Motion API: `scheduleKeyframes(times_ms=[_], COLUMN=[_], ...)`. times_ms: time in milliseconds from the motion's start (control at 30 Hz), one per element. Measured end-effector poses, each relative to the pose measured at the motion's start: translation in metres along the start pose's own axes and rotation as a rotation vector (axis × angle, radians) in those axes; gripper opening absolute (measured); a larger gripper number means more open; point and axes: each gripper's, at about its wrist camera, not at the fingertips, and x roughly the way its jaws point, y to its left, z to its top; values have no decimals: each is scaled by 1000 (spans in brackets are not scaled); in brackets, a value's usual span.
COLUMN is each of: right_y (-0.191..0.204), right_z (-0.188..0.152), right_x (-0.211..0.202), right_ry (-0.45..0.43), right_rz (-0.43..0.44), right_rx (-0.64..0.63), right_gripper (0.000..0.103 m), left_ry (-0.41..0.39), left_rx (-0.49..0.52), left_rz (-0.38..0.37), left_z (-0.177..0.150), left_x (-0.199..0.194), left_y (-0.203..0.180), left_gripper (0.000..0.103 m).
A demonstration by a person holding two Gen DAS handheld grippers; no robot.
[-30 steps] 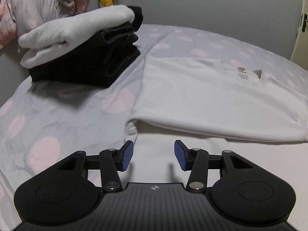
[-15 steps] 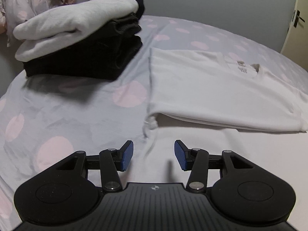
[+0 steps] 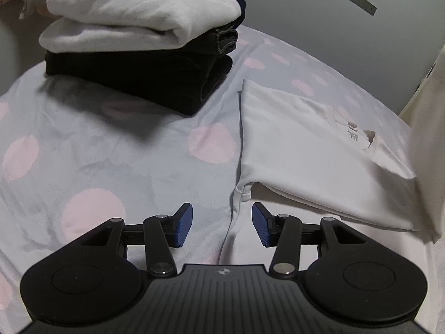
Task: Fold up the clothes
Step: 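Lift the cuff with the right gripper and carry it over the shirt, then lower the sleeve onto the shirt body and open the right gripper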
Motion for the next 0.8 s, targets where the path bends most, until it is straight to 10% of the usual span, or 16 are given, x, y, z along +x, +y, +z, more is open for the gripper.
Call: scheduleKeyframes(times_ms=[567, 800], right_y=[133, 121], right_z=[-174, -201], right_x=[82, 90], right_ry=[329, 409], right_rz=[277, 388], right_rx=[-69, -5], right_gripper=[10, 29], left_ry=[39, 7], left_rx=[-13, 10], left_rz=[13, -54], left_z=[8, 5], left_x=[15, 14], left_y=[21, 18], left_gripper=[55, 55])
